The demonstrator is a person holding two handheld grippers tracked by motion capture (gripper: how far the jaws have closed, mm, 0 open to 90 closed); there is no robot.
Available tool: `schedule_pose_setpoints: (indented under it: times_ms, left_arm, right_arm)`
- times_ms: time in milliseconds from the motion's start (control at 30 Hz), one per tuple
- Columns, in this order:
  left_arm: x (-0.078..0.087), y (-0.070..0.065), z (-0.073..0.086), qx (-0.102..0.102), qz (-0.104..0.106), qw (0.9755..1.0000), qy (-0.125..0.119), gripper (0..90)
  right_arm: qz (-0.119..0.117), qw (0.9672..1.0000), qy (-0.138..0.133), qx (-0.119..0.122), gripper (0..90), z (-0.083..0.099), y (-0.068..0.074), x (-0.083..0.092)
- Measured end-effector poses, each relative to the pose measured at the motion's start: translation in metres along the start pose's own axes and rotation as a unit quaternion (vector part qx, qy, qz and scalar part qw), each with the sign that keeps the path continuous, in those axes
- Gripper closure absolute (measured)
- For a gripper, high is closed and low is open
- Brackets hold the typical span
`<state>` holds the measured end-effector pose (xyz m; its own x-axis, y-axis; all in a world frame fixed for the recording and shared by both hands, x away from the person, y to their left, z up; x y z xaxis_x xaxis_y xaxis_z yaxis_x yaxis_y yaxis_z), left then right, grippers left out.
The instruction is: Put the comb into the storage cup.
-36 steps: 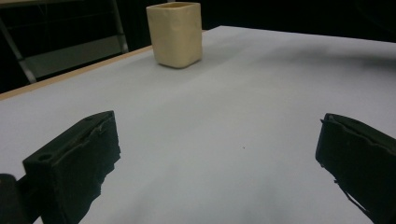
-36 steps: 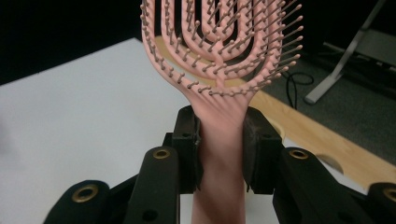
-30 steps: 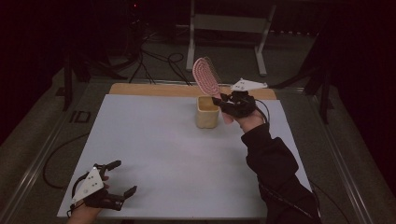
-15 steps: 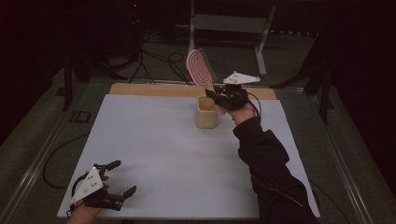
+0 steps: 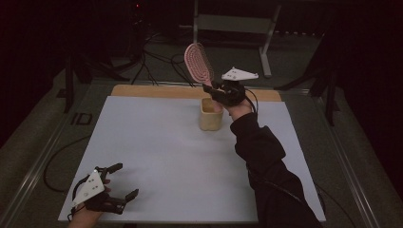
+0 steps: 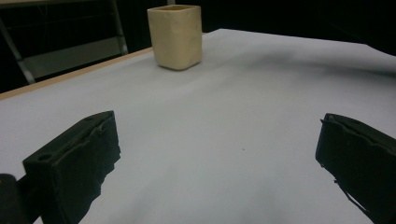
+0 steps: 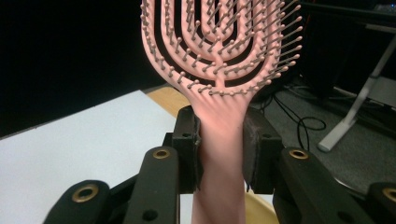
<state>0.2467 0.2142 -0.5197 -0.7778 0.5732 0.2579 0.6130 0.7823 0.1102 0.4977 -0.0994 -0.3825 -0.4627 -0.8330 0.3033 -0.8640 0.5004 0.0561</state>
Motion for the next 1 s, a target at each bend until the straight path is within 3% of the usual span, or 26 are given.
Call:
schedule_pose_setpoints:
  times_ms: [600,1000]
  left_arm:
    - [-0.001,0.0,0.001,0.003,0.002,1.0,-0.001,0.0]
    - [0.0,0.001,0.0,0.006,0.0,1.0,-0.001,0.0]
  right_arm:
    - [0.0,0.9993,-0.036,-0.007,70.6,-0.004,-0.02,-0.026]
    - [0.009,0.9996,-0.022,-0.014,70.5,0.017,-0.034,-0.032]
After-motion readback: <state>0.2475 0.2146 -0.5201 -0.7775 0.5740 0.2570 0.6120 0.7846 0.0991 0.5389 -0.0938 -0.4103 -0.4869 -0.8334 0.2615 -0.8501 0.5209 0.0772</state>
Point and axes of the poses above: each handheld gripper's, and its own axes: x roughly backward along the jaws, z roughly out of its underside, y roughly to its left, the point moved 6 cm from there along -x, roughly forward along the jaws, and after that the axes turned 13 degrees about -z, right-handed, at the moved point
